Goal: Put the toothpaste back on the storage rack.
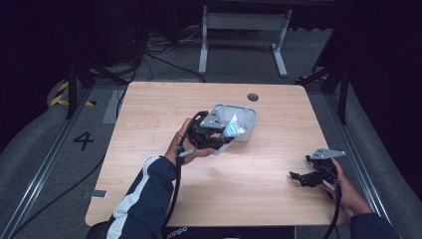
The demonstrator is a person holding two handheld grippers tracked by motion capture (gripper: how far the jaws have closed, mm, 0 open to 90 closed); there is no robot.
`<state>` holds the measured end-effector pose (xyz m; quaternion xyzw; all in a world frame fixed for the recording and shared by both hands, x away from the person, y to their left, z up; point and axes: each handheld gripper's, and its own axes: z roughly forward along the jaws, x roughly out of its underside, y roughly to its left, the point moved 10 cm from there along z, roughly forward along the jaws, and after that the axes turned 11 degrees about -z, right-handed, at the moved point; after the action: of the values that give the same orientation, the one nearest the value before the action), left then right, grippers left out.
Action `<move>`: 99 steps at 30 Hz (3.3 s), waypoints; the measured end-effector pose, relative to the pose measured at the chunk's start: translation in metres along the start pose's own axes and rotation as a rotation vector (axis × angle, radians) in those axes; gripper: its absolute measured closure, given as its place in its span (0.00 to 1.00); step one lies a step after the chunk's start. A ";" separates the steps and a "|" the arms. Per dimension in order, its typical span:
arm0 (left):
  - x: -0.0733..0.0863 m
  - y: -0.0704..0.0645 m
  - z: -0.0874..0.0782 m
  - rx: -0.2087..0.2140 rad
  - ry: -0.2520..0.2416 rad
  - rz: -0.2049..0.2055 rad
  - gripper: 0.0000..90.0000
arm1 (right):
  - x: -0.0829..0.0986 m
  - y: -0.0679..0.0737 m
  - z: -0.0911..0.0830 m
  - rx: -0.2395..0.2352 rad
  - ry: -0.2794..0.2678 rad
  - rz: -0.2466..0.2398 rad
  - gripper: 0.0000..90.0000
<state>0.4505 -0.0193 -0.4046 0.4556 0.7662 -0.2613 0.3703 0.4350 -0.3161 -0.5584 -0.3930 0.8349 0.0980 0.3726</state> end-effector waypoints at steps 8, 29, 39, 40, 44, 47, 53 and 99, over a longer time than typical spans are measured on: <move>-0.015 0.003 -0.007 -0.009 -0.041 -0.012 0.72 | 0.000 0.000 0.000 0.000 0.000 0.000 0.00; -0.046 0.015 -0.012 -0.035 -0.153 -0.048 0.72 | 0.000 0.000 0.000 0.000 0.000 0.000 0.00; -0.058 0.021 -0.007 -0.043 -0.174 -0.057 0.72 | 0.000 0.000 0.000 0.000 -0.001 0.000 0.00; -0.059 0.021 -0.006 -0.042 -0.178 -0.057 0.72 | 0.000 0.000 0.000 0.000 -0.001 -0.002 0.00; -0.063 0.023 -0.004 -0.047 -0.182 -0.055 0.72 | 0.000 0.000 0.000 -0.001 -0.001 -0.002 0.00; -0.065 0.025 -0.001 -0.052 -0.190 -0.063 0.72 | 0.000 0.000 0.000 -0.002 -0.001 -0.002 0.00; -0.069 0.028 0.002 -0.061 -0.214 -0.072 0.72 | 0.000 0.000 0.000 -0.003 -0.001 -0.002 0.00; -0.079 0.068 0.050 -0.113 -0.278 -0.126 0.72 | 0.001 0.001 -0.001 -0.004 0.000 -0.005 0.00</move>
<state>0.5519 -0.0661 -0.3749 0.3444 0.7480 -0.3010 0.4809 0.4338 -0.3165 -0.5584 -0.3956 0.8339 0.0987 0.3721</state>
